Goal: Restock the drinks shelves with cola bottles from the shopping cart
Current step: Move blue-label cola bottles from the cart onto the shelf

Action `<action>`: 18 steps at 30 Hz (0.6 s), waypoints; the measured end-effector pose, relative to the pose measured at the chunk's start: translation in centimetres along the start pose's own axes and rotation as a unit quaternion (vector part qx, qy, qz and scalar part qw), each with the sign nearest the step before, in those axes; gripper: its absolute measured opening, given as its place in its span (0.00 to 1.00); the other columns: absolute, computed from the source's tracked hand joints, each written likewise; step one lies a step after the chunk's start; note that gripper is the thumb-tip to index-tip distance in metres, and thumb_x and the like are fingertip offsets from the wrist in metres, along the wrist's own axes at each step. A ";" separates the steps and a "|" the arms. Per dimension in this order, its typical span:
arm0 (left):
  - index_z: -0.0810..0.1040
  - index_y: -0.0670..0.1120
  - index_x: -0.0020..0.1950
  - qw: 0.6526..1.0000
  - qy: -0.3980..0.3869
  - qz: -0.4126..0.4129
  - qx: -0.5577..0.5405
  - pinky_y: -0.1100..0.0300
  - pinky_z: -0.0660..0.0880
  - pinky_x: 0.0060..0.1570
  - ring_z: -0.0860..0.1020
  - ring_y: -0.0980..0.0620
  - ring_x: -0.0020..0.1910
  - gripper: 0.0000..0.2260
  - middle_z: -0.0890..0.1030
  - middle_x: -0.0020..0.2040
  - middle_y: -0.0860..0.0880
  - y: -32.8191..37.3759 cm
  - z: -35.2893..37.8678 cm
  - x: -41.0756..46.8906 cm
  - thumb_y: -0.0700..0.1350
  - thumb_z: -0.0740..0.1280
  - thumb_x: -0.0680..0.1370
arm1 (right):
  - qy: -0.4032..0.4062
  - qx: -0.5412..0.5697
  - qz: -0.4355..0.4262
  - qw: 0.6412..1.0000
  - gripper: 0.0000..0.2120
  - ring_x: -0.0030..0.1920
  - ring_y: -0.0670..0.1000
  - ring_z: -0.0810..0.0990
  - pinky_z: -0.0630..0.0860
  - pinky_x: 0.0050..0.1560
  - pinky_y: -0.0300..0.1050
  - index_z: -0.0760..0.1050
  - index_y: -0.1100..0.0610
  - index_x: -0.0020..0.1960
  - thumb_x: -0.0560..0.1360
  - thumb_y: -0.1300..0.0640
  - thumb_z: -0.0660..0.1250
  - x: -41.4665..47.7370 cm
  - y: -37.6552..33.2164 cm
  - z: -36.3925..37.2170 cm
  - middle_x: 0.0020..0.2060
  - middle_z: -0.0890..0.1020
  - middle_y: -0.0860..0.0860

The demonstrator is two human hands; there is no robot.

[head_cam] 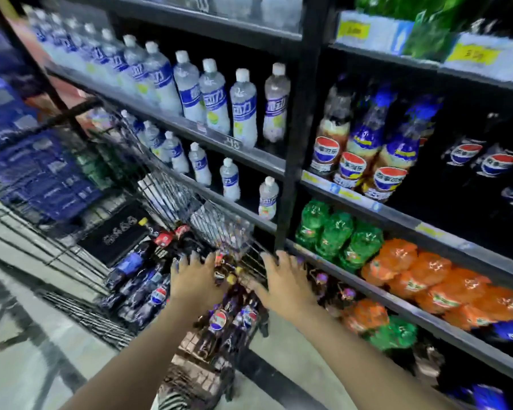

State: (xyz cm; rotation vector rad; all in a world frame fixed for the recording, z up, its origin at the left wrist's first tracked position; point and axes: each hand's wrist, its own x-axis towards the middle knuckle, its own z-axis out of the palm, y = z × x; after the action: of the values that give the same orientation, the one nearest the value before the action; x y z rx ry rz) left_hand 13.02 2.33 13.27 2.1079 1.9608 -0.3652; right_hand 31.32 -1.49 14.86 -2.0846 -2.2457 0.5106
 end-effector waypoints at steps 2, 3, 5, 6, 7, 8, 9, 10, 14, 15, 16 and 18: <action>0.54 0.51 0.78 0.999 -0.037 -0.009 -0.001 0.42 0.57 0.72 0.58 0.37 0.74 0.38 0.59 0.76 0.41 -4.8 1.7 1.5 0.69 0.57 0.74 | -0.039 0.010 0.014 0.999 0.30 0.65 0.63 0.66 0.67 0.62 0.56 0.57 0.55 0.74 0.78 0.41 0.58 1.9 -3.6 2.5 0.66 0.66 0.61; 0.53 0.51 0.78 0.998 -0.056 -0.012 0.001 0.43 0.58 0.71 0.59 0.37 0.74 0.38 0.59 0.76 0.41 -7.1 2.3 2.3 0.69 0.57 0.74 | -0.054 0.017 0.026 0.998 0.30 0.66 0.62 0.65 0.66 0.64 0.55 0.57 0.55 0.74 0.78 0.42 0.58 2.8 -5.5 3.8 0.67 0.65 0.60; 0.54 0.52 0.78 0.996 -0.083 -0.015 0.009 0.43 0.61 0.70 0.61 0.38 0.73 0.38 0.60 0.76 0.41 -11.3 3.7 3.9 0.70 0.56 0.73 | -0.088 0.028 0.053 0.994 0.30 0.68 0.62 0.64 0.64 0.66 0.54 0.56 0.55 0.74 0.78 0.43 0.59 4.3 -9.0 6.6 0.69 0.64 0.61; 0.55 0.52 0.77 0.996 -0.092 -0.010 0.010 0.42 0.62 0.70 0.62 0.38 0.72 0.38 0.61 0.76 0.41 -13.3 4.4 4.6 0.70 0.56 0.72 | -0.112 0.034 0.067 0.991 0.31 0.69 0.62 0.63 0.64 0.67 0.54 0.56 0.56 0.75 0.78 0.43 0.58 5.0 -10.7 8.1 0.70 0.62 0.61; 0.55 0.53 0.77 0.995 -0.100 -0.004 0.013 0.42 0.61 0.70 0.62 0.38 0.72 0.39 0.61 0.76 0.41 -15.0 5.1 5.2 0.71 0.56 0.72 | -0.139 0.037 0.083 0.986 0.31 0.69 0.62 0.63 0.64 0.67 0.54 0.56 0.56 0.75 0.78 0.43 0.58 5.5 -12.1 9.6 0.71 0.61 0.61; 0.54 0.53 0.77 0.994 -0.108 -0.002 0.013 0.42 0.61 0.71 0.61 0.38 0.73 0.39 0.61 0.76 0.41 -16.6 5.8 5.8 0.71 0.57 0.71 | -0.164 0.037 0.102 0.980 0.30 0.68 0.61 0.63 0.65 0.66 0.54 0.57 0.57 0.74 0.79 0.42 0.57 6.1 -13.3 11.1 0.70 0.62 0.61; 0.52 0.53 0.77 0.993 -0.117 -0.002 0.015 0.42 0.60 0.71 0.60 0.38 0.74 0.40 0.60 0.76 0.42 -17.8 6.4 6.4 0.72 0.56 0.71 | -0.184 0.036 0.121 0.975 0.29 0.67 0.61 0.64 0.66 0.65 0.53 0.59 0.58 0.73 0.79 0.42 0.57 6.6 -14.2 12.4 0.69 0.64 0.61; 0.50 0.54 0.78 0.992 -0.125 0.001 0.021 0.43 0.58 0.72 0.58 0.38 0.75 0.41 0.58 0.77 0.42 -18.8 6.9 7.0 0.73 0.55 0.72 | -0.198 0.040 0.142 0.969 0.29 0.66 0.60 0.65 0.66 0.64 0.52 0.60 0.58 0.73 0.79 0.42 0.56 7.1 -14.9 13.5 0.68 0.65 0.60; 0.46 0.52 0.79 0.986 -0.157 0.035 0.048 0.41 0.55 0.73 0.53 0.37 0.76 0.39 0.53 0.78 0.40 -20.4 9.8 8.8 0.70 0.53 0.75 | -0.212 0.070 0.195 0.955 0.31 0.68 0.60 0.65 0.67 0.65 0.53 0.56 0.57 0.74 0.78 0.42 0.58 7.6 -16.2 17.4 0.68 0.67 0.60; 0.47 0.51 0.79 0.983 -0.171 0.040 0.048 0.41 0.55 0.73 0.53 0.37 0.76 0.38 0.53 0.78 0.40 -20.5 10.8 9.3 0.69 0.55 0.75 | -0.211 0.076 0.209 0.952 0.31 0.68 0.60 0.65 0.67 0.65 0.52 0.55 0.57 0.75 0.78 0.41 0.58 7.7 -16.1 18.4 0.68 0.67 0.60; 0.48 0.51 0.78 0.980 -0.187 0.045 0.051 0.40 0.55 0.73 0.54 0.38 0.76 0.39 0.53 0.78 0.40 -20.5 11.8 9.6 0.68 0.57 0.75 | -0.214 0.083 0.225 0.947 0.32 0.69 0.59 0.64 0.66 0.67 0.53 0.55 0.56 0.75 0.78 0.40 0.57 7.7 -15.9 19.4 0.69 0.67 0.60; 0.46 0.49 0.79 0.973 -0.213 0.054 0.070 0.40 0.53 0.73 0.54 0.37 0.76 0.39 0.52 0.78 0.39 -20.3 13.8 10.4 0.67 0.57 0.75 | -0.222 0.099 0.253 0.936 0.33 0.72 0.59 0.62 0.63 0.70 0.55 0.54 0.54 0.75 0.77 0.39 0.58 8.0 -15.5 21.0 0.72 0.64 0.58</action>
State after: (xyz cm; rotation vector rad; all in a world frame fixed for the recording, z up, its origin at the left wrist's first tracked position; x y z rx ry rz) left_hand -6.81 8.88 -3.35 1.9941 1.6072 -0.8758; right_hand 10.36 1.12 -2.54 -2.6320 -1.6834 1.2905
